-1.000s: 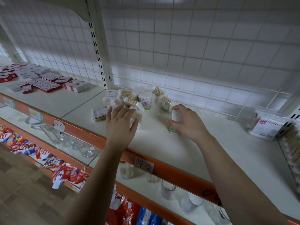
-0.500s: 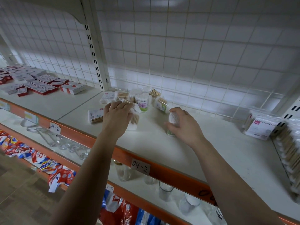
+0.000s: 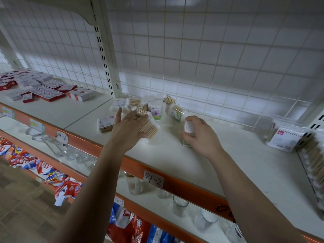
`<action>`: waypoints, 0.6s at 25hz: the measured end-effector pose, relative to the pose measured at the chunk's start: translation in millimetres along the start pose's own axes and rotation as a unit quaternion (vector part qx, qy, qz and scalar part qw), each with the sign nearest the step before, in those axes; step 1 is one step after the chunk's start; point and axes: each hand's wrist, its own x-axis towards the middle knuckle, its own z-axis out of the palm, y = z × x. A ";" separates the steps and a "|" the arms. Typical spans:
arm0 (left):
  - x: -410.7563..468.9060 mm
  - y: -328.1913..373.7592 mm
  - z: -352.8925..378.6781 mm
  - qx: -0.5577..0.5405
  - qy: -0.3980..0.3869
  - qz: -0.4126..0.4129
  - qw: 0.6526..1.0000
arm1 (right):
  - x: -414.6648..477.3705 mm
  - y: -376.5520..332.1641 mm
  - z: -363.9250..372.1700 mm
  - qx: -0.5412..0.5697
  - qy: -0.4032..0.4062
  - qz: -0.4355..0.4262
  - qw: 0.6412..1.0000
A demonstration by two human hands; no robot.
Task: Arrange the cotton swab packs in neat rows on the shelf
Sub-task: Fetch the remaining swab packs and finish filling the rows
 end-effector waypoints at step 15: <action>-15.4 43.6 18.6 -0.282 0.135 -0.004 0.950 | -8.7 8.3 -25.5 0.016 0.023 0.026 0.999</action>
